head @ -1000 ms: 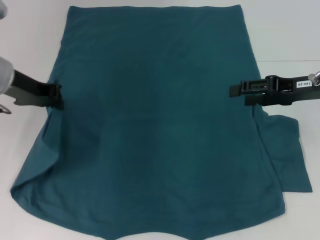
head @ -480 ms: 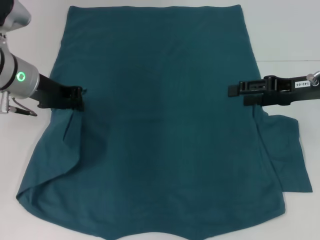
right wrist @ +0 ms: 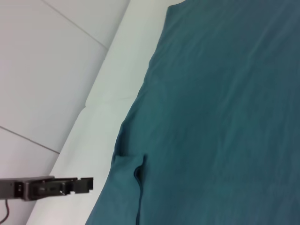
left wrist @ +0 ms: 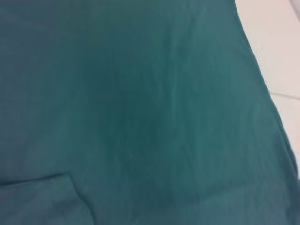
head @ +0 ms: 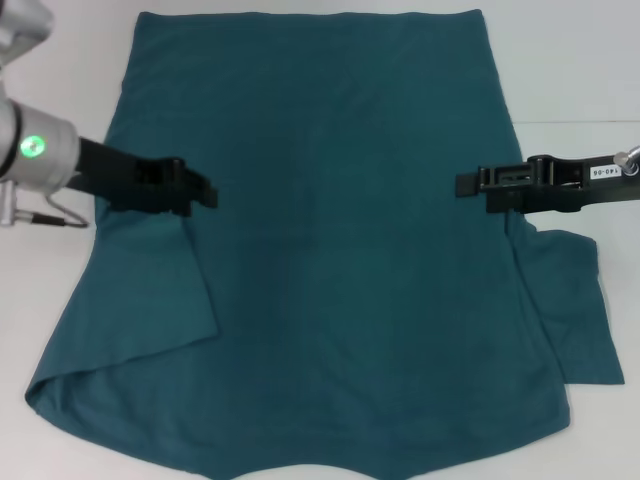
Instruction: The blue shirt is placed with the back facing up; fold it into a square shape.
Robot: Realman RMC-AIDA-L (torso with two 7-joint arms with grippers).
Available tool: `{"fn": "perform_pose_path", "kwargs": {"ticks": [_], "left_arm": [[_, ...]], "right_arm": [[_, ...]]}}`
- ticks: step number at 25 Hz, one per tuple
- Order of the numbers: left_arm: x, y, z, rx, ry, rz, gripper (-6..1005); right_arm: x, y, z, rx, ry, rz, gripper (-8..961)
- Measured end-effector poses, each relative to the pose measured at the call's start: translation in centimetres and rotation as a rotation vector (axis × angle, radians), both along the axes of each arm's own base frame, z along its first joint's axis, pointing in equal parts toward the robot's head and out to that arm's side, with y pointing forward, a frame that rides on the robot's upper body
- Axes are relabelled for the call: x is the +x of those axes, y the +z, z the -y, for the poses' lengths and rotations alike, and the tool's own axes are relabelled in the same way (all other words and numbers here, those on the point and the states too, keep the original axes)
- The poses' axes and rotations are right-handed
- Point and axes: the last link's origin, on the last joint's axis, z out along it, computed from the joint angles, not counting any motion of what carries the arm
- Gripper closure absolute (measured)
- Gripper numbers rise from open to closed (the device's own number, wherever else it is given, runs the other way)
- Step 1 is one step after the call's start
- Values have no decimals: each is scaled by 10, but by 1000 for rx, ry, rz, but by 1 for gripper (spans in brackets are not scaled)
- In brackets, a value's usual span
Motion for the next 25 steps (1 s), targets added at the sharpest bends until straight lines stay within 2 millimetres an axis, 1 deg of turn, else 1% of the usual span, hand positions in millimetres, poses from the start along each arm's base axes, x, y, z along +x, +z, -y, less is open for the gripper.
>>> {"fn": "perform_pose_path", "kwargs": {"ticks": [4,7,10,12,13,14,15,17,19,22,25], "left_arm": [[-17,14,16,21,-7,118,648],[-30,25,35,26,-33,227,399],[-38,28,55,5,-103,285,398],[-40,24,71,-39,-207,309,397],[-42,13,89,-70,-372,312,397],[-43,7,97,-78,-437,310,397],[-43,7,97,-78,-437,310,397],[-47,-6,108,-61,-555,288,397],[-50,-15,113,-37,-602,267,396],[-53,-20,113,-13,-596,259,396],[-52,-17,111,14,-571,283,395]], "right_arm": [[1,1,2,0,34,7,151],[4,3,4,8,40,9,152],[8,6,5,15,54,21,153],[10,7,8,15,80,30,153],[11,7,9,17,92,36,153],[12,7,9,18,98,38,153],[13,7,10,20,103,41,154],[14,7,10,23,106,46,154],[16,8,11,23,101,51,154],[22,14,14,6,75,57,155],[31,27,23,-37,36,70,156]]}}
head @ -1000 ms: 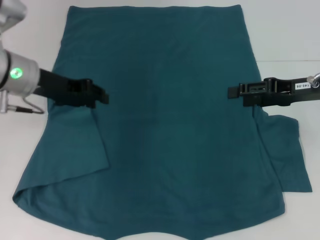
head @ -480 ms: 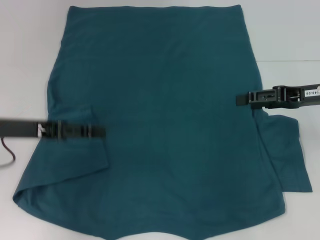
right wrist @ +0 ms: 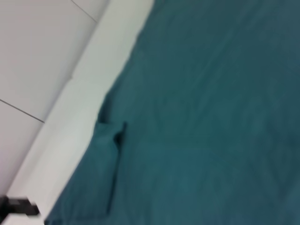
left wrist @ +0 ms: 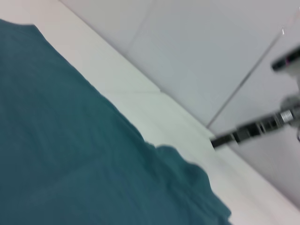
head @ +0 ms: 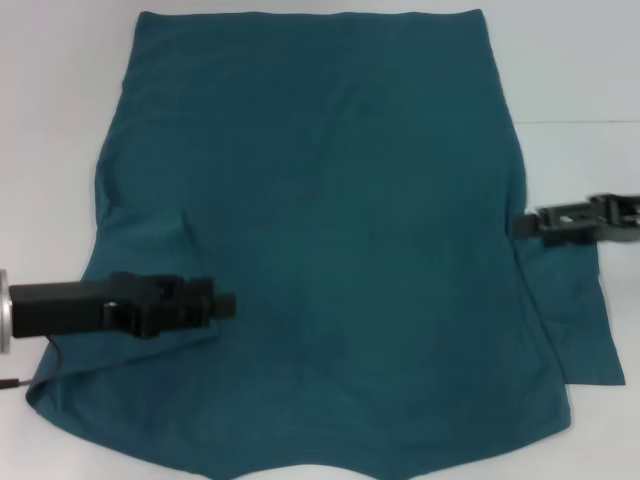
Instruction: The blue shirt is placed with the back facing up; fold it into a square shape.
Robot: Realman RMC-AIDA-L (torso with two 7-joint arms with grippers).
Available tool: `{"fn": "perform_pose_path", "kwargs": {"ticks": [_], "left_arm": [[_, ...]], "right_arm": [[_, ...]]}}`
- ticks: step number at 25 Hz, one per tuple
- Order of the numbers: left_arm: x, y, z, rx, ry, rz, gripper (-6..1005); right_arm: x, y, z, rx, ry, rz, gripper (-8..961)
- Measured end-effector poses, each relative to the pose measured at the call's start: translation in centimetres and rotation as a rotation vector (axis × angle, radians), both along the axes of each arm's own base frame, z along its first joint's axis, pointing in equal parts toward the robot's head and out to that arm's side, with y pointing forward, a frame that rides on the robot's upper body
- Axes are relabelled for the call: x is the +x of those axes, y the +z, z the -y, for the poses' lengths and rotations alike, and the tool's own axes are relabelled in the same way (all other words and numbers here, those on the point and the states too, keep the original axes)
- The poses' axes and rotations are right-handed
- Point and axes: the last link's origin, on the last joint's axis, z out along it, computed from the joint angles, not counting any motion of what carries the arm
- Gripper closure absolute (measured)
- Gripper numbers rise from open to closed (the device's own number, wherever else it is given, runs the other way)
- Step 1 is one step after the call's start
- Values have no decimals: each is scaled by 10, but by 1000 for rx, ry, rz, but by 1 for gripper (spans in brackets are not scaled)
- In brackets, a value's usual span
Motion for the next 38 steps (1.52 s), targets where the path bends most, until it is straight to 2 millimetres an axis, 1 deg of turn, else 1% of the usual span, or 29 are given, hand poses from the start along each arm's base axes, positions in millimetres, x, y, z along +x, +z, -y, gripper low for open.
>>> {"fn": "perform_pose_path", "kwargs": {"ticks": [4,8,11,13,17,20,24,30,38], "left_arm": [[0,8,-4,30,59,56,395],[2,11,-5,35,75,75,397],[4,10,-7,38,75,83,398],[6,9,-9,43,76,88,399],[7,9,-10,45,75,90,399],[6,9,-10,50,79,94,400],[4,11,-9,59,89,103,400],[4,11,-9,64,92,105,400],[4,11,-10,67,106,107,401]], "right_arm": [[17,23,16,-24,-112,39,157],[40,44,27,15,-254,56,157],[51,51,30,55,-312,52,158],[54,51,30,67,-322,55,158],[55,44,27,85,-293,73,159],[59,28,25,84,-278,95,160],[63,22,25,76,-280,117,161],[66,18,24,87,-286,125,162],[68,4,23,79,-293,135,164]]}}
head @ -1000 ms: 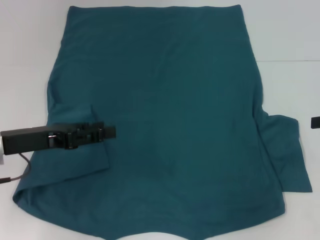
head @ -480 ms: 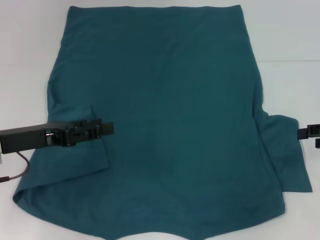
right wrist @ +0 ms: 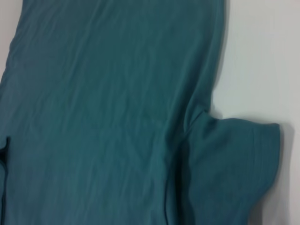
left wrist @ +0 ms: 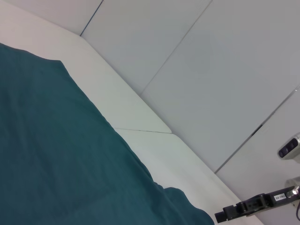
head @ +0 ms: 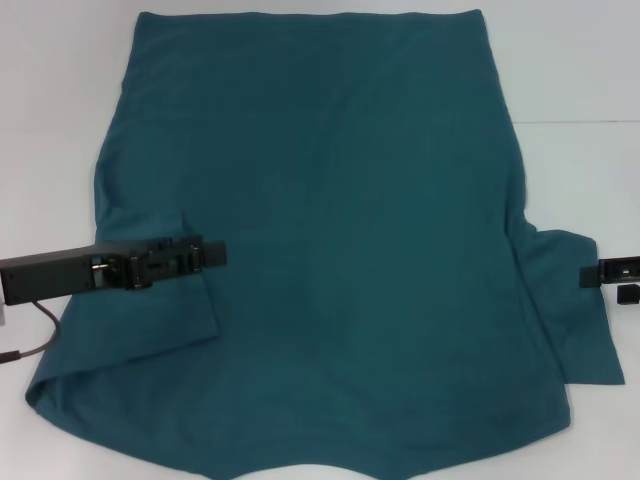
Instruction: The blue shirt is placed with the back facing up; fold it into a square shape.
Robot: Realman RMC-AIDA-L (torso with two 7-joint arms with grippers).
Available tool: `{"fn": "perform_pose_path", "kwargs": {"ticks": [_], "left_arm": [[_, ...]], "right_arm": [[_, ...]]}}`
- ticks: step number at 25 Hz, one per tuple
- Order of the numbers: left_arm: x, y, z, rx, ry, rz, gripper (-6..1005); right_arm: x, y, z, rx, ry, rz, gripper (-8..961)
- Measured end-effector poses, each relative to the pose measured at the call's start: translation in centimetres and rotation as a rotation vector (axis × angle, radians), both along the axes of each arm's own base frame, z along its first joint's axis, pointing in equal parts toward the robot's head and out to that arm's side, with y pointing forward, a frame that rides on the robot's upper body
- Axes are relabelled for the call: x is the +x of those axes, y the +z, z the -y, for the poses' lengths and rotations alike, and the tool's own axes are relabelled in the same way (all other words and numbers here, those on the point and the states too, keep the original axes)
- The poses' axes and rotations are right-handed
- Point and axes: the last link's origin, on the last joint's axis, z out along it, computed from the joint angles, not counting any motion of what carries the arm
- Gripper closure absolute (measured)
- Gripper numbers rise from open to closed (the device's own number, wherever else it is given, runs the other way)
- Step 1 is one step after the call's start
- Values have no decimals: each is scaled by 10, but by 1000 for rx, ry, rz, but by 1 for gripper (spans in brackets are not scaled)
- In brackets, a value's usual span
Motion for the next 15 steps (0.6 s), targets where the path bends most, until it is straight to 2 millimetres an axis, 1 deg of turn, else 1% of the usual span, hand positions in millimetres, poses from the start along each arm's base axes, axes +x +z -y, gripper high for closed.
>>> {"fn": "perform_pose_path", "kwargs": {"ticks": [7,15], "left_arm": [[0,0,0,0,1,0,398],[-1,0,0,3,7,-2,399]], "right_arm": [[0,-6,-5,10,-16,4,165],[-1,-22,-10,0,-23,21,167]]}}
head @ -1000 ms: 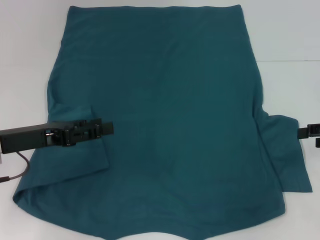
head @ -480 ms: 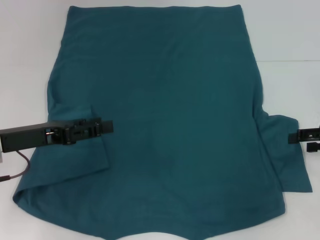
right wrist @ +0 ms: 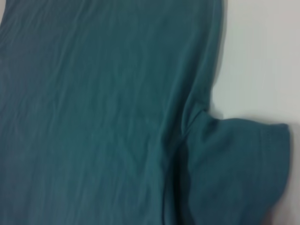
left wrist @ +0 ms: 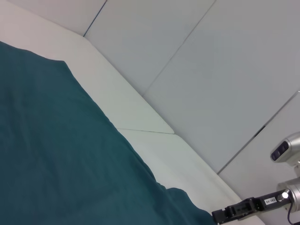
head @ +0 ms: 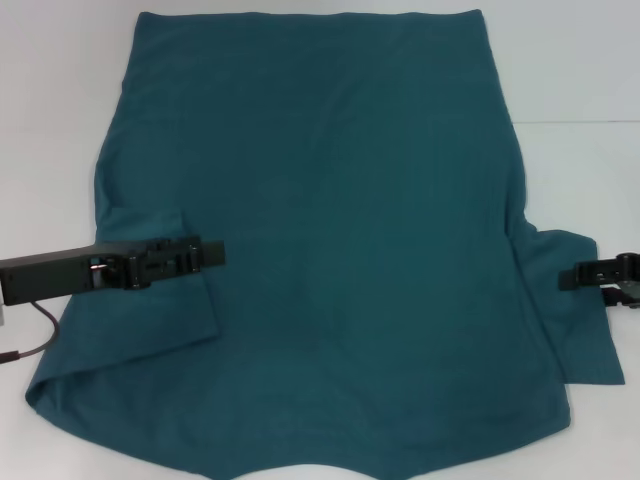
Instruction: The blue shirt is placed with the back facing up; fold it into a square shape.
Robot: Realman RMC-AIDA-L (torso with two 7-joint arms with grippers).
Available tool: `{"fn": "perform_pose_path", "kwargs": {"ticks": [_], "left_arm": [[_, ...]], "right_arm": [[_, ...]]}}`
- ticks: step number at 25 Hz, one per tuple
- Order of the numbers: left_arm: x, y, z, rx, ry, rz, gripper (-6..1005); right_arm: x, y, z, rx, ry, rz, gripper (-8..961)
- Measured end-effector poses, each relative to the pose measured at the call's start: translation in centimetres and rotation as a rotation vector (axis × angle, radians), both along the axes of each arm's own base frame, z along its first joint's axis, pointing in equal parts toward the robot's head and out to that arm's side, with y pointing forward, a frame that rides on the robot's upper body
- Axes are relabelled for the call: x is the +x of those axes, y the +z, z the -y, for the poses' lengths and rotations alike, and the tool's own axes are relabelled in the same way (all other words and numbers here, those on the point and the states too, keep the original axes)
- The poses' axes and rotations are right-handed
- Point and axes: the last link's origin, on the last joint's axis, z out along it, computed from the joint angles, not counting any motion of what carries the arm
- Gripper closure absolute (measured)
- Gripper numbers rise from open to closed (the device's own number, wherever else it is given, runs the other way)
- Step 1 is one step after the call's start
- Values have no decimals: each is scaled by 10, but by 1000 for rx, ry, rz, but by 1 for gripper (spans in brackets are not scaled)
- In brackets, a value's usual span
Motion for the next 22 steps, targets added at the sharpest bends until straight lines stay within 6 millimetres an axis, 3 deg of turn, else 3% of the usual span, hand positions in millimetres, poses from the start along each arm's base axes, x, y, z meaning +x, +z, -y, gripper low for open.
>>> {"fn": "perform_pose_path", "kwargs": {"ticks": [11,16,22], "left_arm": [[0,0,-1,2,2,-1,398],[0,0,-1,3,4,-1,398],[1,0,-2,-1,8,3,399]], "right_arm": [[-7,-7,-5,4,5,-10,169],[-6,-7,-4,3,-6,-10,361],[-5,-6,-3,0,-9,-10,490]]}}
